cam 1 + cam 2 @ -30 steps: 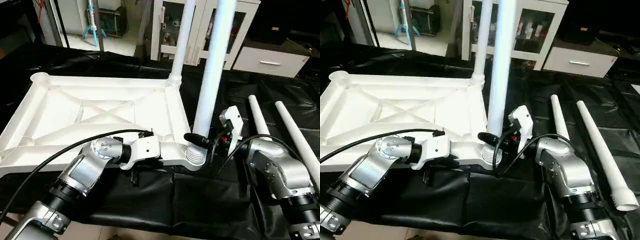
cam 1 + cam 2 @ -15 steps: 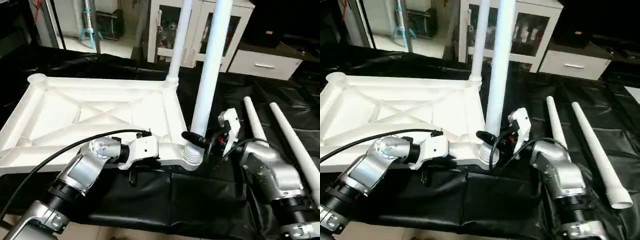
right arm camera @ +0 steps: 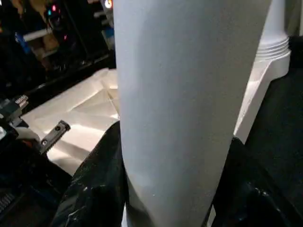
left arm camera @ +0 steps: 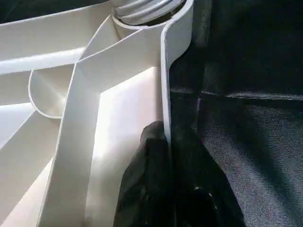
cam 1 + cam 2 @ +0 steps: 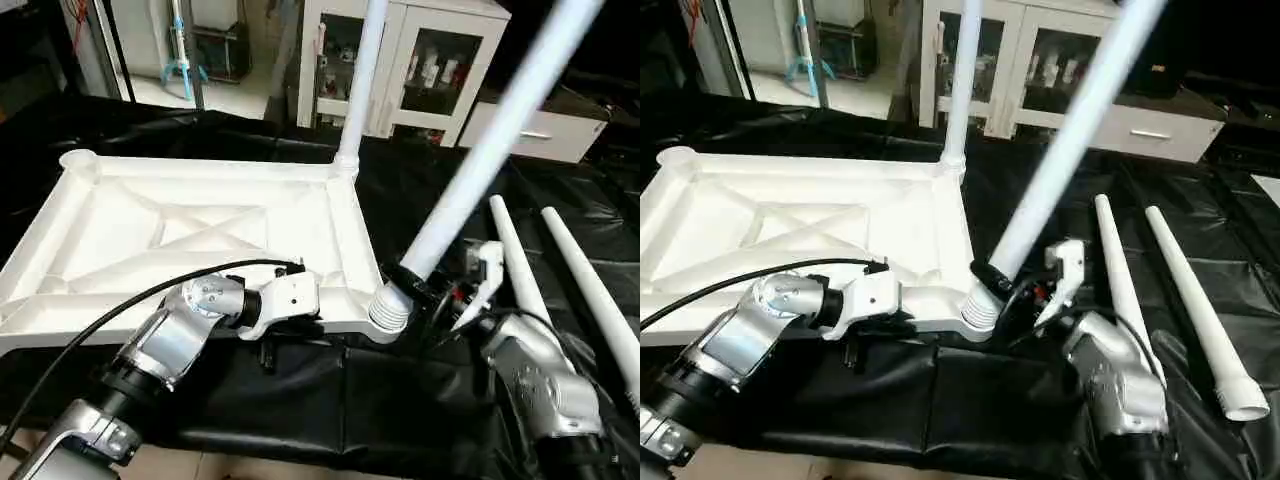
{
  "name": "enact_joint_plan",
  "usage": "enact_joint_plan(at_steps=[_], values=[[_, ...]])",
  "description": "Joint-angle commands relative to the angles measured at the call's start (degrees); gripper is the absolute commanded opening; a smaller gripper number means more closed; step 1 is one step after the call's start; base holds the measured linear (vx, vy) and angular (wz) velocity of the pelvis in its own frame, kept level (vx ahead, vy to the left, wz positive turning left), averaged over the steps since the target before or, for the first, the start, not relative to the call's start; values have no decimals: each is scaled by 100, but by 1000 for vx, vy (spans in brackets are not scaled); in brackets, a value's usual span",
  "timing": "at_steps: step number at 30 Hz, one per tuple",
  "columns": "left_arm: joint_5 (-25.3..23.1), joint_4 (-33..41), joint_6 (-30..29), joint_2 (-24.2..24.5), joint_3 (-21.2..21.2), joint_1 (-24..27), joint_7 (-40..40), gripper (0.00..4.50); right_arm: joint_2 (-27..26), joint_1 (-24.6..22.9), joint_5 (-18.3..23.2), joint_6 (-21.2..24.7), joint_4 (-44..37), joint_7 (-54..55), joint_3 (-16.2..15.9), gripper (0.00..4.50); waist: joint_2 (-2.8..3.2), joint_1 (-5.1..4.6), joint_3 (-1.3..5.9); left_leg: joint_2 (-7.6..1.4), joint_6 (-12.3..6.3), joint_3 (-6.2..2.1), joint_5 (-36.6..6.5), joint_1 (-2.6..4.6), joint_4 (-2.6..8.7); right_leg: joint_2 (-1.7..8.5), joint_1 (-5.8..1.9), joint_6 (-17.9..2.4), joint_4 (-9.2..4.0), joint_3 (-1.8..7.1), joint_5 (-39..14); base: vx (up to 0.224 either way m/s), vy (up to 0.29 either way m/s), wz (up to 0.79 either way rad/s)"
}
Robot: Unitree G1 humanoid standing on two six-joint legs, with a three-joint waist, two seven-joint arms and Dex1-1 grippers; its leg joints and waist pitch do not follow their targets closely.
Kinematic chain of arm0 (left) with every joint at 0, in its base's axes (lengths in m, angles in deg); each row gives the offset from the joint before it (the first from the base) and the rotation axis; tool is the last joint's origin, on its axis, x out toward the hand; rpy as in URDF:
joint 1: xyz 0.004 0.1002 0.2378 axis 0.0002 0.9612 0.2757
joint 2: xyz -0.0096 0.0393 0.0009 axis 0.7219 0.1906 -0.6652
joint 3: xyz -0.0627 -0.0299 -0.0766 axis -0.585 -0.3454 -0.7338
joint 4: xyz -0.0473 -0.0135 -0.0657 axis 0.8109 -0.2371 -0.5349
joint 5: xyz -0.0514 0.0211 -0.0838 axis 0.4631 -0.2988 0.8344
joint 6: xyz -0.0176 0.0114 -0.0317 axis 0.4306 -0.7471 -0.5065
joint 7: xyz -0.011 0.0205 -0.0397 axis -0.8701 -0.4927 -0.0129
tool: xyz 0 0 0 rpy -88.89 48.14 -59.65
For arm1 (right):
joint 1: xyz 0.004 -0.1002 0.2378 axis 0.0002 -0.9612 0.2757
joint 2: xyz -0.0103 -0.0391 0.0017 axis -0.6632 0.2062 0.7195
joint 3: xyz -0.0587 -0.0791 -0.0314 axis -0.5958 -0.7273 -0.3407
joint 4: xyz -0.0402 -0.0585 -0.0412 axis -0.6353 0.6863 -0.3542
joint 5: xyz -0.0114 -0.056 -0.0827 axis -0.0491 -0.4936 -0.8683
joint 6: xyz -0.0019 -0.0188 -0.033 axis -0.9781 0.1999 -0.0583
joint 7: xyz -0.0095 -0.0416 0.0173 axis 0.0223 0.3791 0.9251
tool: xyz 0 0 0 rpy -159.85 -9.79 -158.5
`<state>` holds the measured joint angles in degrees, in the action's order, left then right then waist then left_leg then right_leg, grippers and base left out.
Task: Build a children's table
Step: Insert table leg to table base
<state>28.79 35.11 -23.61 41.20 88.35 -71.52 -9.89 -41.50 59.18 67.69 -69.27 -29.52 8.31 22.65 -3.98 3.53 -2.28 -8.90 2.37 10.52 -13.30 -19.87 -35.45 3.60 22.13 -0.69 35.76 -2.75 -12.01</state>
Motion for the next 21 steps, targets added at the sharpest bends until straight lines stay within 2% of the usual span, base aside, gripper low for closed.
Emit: enact_joint_plan(at_steps=[1,5,8,11,14,17,19,21], values=[[-46,-211,85,-17,28,-39,-99,0,16,-355,-241,-120,80,73,-76,185,39,-28,173,-518,106,-242,-1589,47,612,605,-88,-979,-588,354,-2129,0,0,0],[-46,-252,91,-26,12,-62,-120,0,-19,-540,-423,-400,-2,55,-197,185,52,-31,171,-520,101,-240,-1595,38,627,605,-88,-972,-589,351,-2050,0,0,0],[-47,-269,89,-25,4,-71,-140,0,55,-662,-769,-742,18,22,-459,185,52,-36,167,-511,91,-242,-1659,47,635,618,-88,-909,-630,353,-2292,0,0,0],[-51,-270,89,-22,3,-70,-138,0,133,-714,-965,-851,46,-36,-624,185,54,-33,168,-516,43,-236,-1533,51,648,611,-95,-901,-641,357,-2205,0,0,0],[-52,-262,91,13,-3,-64,-108,0,238,-723,-1088,-830,67,-61,-762,185,39,-30,174,-514,4,-231,-1455,35,652,607,-114,-920,-633,355,-2124,0,0,0],[-50,-261,91,33,-7,-68,-92,0,293,-703,-1136,-759,87,-68,-808,185,46,-30,154,-519,8,-247,-1545,29,664,617,-104,-832,-665,351,-2439,0,0,0],[-50,-271,90,46,-12,-80,-84,0,358,-663,-1157,-661,125,-136,-870,185,19,-31,156,-522,35,-259,-1687,46,665,627,-84,-751,-694,353,-2725,0,0,0],[-44,-269,79,67,-16,-87,-72,0,584,-588,-1266,-373,185,-372,-1141,185,17,-49,152,-523,38,-277,-1704,21,683,609,-100,-732,-680,343,-2707,0,0,0]])
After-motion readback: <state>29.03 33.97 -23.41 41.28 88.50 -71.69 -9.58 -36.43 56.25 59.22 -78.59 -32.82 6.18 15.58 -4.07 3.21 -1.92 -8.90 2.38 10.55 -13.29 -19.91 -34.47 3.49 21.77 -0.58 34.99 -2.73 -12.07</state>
